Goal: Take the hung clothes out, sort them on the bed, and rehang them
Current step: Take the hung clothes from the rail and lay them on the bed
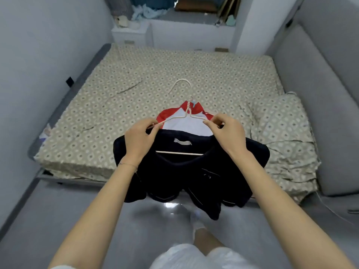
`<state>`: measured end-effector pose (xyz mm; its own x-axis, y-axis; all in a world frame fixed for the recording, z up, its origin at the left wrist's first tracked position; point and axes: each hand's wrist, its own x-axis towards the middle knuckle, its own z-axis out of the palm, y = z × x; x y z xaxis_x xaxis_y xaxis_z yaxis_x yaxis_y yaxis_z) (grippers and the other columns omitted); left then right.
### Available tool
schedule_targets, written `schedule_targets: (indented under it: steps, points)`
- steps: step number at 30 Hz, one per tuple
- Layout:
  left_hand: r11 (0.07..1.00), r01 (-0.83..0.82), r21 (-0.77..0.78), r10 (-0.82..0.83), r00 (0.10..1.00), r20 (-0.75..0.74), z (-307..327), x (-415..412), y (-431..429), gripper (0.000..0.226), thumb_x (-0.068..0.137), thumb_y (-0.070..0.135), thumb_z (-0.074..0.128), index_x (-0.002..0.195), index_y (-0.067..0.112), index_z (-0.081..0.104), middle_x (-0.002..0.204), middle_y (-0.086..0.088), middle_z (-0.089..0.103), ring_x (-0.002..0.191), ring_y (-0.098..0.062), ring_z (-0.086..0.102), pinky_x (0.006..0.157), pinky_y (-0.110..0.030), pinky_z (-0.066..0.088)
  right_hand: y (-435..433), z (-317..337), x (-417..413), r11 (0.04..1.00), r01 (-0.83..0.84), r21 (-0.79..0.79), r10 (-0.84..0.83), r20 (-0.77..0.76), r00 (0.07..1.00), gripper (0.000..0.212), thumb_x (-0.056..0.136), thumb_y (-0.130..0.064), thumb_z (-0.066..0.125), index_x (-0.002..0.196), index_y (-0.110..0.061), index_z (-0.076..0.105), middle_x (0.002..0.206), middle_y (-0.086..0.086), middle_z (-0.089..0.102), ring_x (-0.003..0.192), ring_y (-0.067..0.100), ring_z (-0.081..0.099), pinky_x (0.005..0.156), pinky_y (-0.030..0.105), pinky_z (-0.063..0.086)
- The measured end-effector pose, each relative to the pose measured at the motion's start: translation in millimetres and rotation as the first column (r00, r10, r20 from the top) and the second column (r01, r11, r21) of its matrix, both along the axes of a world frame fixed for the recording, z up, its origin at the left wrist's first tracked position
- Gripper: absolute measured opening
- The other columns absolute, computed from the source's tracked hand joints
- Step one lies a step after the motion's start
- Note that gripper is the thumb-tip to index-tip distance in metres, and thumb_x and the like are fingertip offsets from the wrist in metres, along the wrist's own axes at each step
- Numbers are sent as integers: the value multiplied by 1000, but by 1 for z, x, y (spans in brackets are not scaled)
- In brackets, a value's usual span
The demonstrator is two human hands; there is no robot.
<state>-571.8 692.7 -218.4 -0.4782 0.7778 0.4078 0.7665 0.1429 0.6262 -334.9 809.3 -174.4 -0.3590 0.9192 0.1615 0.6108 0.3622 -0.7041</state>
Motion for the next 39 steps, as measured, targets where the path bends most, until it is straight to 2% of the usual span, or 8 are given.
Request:
schedule_targets:
  steps: [4, 8, 15, 20, 25, 32, 36, 39]
  points:
    - [999, 37, 10, -38, 999, 19, 3, -12, 71, 21, 93, 41, 64, 85, 22, 70, 85, 12, 69, 80, -6, 61, 70, -28, 47, 56, 5, -9, 994, 75, 84, -81, 65, 995, 32, 87, -50, 65, 79, -19, 66, 74, -4, 66, 72, 16, 58, 63, 29, 37]
    - [999, 38, -32, -38, 999, 13, -7, -32, 149, 20, 93, 41, 63, 85, 24, 69, 86, 12, 69, 82, -9, 62, 70, -32, 49, 131, -6, -27, 990, 100, 96, -106, 62, 992, 33, 87, -51, 64, 79, -19, 67, 76, -4, 68, 73, 17, 59, 65, 30, 40]
    - [976, 46, -212, -42, 999, 23, -60, -65, 271, 28, 96, 46, 55, 86, 24, 68, 87, 9, 67, 84, -14, 61, 69, -34, 46, 260, -64, -63, 996, 51, -72, -45, 81, 996, 29, 89, -46, 65, 76, -20, 63, 74, -5, 65, 73, 18, 59, 65, 33, 44]
    - [963, 46, -265, -29, 997, 66, -100, -92, 344, 29, 98, 43, 56, 85, 21, 69, 82, 10, 61, 79, -11, 55, 66, -28, 37, 330, -107, -100, 985, 59, -160, -50, 62, 997, 28, 91, -42, 65, 82, -15, 67, 74, -12, 61, 71, 8, 56, 61, 21, 39]
    - [953, 87, -289, -43, 987, 156, -166, -127, 417, 31, 97, 41, 57, 84, 16, 70, 83, 4, 66, 80, -17, 58, 75, -35, 46, 395, -168, -135, 969, 129, -209, -114, 81, 990, 27, 91, -39, 66, 83, -13, 68, 73, -10, 61, 69, 9, 56, 63, 26, 42]
    - [911, 148, -385, -84, 980, 178, -271, -153, 468, 30, 97, 41, 56, 83, 18, 68, 81, 3, 65, 76, -17, 57, 75, -40, 48, 441, -274, -160, 948, 188, -255, -129, 230, 965, 28, 92, -41, 63, 91, -15, 72, 89, -4, 72, 83, 15, 65, 76, 34, 53]
    - [898, 117, -424, -62, 988, 142, -318, -159, 476, 31, 97, 43, 55, 86, 16, 68, 83, 1, 65, 78, -20, 58, 76, -45, 49, 449, -324, -165, 954, 186, -235, -112, 294, 949, 30, 94, -42, 61, 90, -14, 72, 88, -2, 72, 82, 16, 64, 72, 31, 50]
    - [885, 80, -458, -27, 992, 123, -339, -157, 482, 28, 98, 39, 57, 88, 15, 67, 89, 0, 65, 82, -23, 59, 85, -46, 46, 456, -346, -167, 963, 173, -208, -94, 345, 934, 29, 96, -40, 58, 96, -15, 73, 94, -2, 71, 86, 19, 64, 76, 35, 51]
